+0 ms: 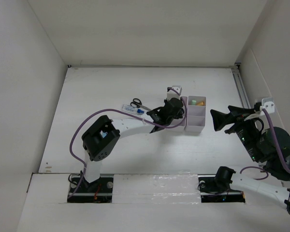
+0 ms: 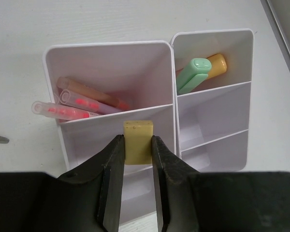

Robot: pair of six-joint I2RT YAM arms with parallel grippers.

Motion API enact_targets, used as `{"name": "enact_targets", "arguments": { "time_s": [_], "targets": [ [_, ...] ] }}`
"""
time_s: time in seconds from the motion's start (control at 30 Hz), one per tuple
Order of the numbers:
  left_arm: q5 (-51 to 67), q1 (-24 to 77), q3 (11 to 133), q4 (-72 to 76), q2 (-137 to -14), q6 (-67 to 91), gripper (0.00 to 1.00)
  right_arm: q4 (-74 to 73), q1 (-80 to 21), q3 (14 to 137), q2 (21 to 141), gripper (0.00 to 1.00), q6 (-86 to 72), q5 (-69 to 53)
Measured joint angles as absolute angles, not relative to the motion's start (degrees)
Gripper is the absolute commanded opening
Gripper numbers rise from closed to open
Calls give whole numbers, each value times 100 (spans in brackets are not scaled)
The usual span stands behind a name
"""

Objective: Sort the stationery into containers
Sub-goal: Place the stationery into the container

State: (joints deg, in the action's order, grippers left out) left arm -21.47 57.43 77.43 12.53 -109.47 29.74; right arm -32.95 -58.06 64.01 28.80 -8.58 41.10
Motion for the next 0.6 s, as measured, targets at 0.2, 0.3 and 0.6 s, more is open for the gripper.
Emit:
{"name": "enact_targets", "arguments": {
  "time_s": [0.2,0.3,0.6],
  "targets": [
    [-2187,5743,7754,1225,-10947,2980,35,-3295,-5806,6401,2858,82,-851,4108],
    [-2204,5743,7762,1223,-10947,2989,44,-3286,-5806,6401,2832,82,-823,4108],
    [-2290,5859,7765,1253,-10895,2923,58,-3256,-5806,6401,2816,82,-773,4073]
  ]
}}
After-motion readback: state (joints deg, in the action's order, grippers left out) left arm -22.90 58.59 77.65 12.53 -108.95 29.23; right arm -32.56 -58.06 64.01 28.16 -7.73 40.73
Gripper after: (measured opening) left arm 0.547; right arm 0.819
